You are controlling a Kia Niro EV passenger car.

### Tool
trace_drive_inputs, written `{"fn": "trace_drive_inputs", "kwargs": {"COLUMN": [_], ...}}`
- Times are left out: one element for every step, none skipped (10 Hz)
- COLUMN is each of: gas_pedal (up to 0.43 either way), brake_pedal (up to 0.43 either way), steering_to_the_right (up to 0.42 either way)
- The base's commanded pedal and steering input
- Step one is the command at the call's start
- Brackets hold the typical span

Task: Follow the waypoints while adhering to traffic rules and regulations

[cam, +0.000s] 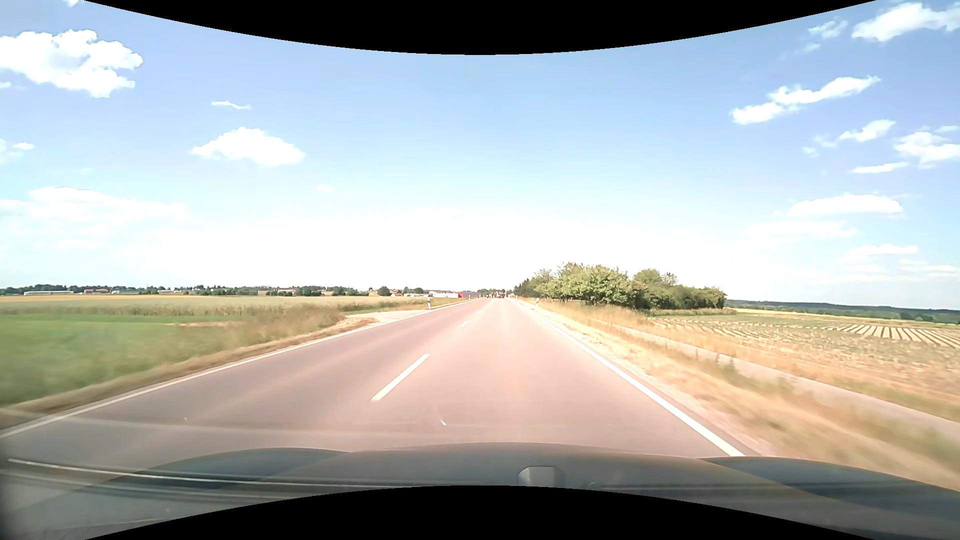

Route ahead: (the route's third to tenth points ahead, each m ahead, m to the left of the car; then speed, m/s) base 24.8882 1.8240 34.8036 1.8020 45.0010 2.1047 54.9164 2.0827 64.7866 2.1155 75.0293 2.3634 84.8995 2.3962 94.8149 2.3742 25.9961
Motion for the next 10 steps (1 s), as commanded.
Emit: {"fn": "trace_drive_inputs", "kwargs": {"gas_pedal": [0.15, 0.13, 0.13, 0.13, 0.11, 0.11, 0.11, 0.11, 0.098, 0.098], "brake_pedal": [0.006, 0.006, 0.006, 0.006, 0.006, 0.006, 0.006, 0.006, 0.006, 0.006], "steering_to_the_right": [0.0, 0.0, 0.0, 0.0, 0.0, 0.0, 0.0, 0.0, 0.001, 0.003]}}
